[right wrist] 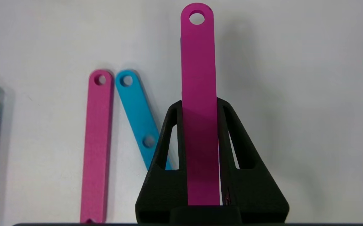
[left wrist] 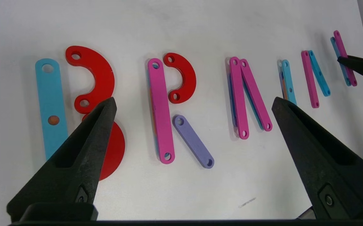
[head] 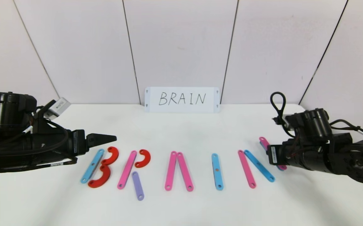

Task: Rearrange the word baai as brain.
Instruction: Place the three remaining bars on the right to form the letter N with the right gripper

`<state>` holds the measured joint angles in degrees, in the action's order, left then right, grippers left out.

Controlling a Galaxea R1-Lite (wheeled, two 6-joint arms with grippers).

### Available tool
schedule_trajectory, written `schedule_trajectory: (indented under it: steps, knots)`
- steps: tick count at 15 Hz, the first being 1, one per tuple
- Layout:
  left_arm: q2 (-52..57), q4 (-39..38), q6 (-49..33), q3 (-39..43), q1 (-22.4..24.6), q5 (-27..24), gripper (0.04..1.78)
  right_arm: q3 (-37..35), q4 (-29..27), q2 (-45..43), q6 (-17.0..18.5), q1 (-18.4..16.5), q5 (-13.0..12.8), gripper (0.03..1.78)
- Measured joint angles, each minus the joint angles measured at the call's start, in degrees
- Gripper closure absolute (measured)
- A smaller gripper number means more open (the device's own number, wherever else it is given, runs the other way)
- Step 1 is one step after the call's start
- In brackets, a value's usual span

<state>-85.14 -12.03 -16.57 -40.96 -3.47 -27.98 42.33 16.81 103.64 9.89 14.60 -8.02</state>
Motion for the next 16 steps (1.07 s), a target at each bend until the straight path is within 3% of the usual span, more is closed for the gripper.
schedule_trajectory:
  steps: [4,9,16]
  knots:
    - [-0.02,0.00,0.00,0.01,-0.05,0.01,0.08,-4.12,5.77,-0.41,0.06,-0.28,-0.02,1.51]
    - [-0.11,0.00,-0.02,0.00,-0.05,0.01,0.08,-5.25,5.92,0.16,3.89,-0.26,0.17,1.51]
    - [-0.13,0.00,-0.02,-0.02,-0.05,0.00,0.08,-5.95,6.30,1.89,4.89,-0.22,0.80,1.51]
